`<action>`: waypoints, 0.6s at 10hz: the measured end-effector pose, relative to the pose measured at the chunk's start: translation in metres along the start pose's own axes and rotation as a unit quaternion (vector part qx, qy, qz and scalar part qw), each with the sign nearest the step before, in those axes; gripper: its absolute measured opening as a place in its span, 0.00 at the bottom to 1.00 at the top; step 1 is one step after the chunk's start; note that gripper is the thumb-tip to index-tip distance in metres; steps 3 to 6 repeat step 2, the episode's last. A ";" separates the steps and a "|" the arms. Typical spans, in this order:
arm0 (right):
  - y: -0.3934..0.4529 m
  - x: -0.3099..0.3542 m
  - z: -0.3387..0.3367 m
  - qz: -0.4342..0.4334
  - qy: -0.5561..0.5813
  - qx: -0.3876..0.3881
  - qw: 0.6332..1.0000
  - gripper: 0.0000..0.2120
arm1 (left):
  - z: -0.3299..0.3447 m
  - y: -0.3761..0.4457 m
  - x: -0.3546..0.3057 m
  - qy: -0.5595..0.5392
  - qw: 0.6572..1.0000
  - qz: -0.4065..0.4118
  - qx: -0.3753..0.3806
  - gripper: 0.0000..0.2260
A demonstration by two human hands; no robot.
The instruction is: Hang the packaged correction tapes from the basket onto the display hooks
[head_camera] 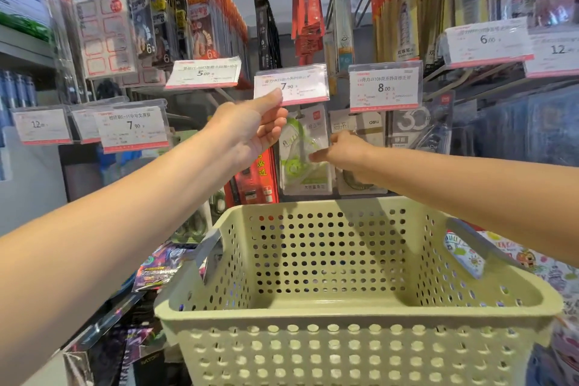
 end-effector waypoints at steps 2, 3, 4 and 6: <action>-0.045 0.009 -0.013 -0.022 0.041 0.014 0.999 0.27 | -0.005 -0.010 0.003 0.094 0.991 0.073 0.052 0.07; -0.045 0.009 -0.013 -0.022 0.041 0.014 0.999 0.27 | -0.005 -0.010 0.003 0.094 0.991 0.073 0.052 0.07; -0.045 0.009 -0.013 -0.022 0.041 0.014 0.999 0.27 | -0.005 -0.010 0.003 0.094 0.991 0.073 0.052 0.07; -0.045 0.009 -0.013 -0.022 0.041 0.014 0.999 0.27 | -0.005 -0.010 0.003 0.094 0.991 0.073 0.052 0.07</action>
Point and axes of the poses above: each hand's wrist, its own y-axis towards the middle knuckle, its own z-axis out of the palm, x = y × z, the point moved 5 cm from there along y, towards the middle knuckle, and after that the axes turned 1 degree about x, right-handed, at the moved point
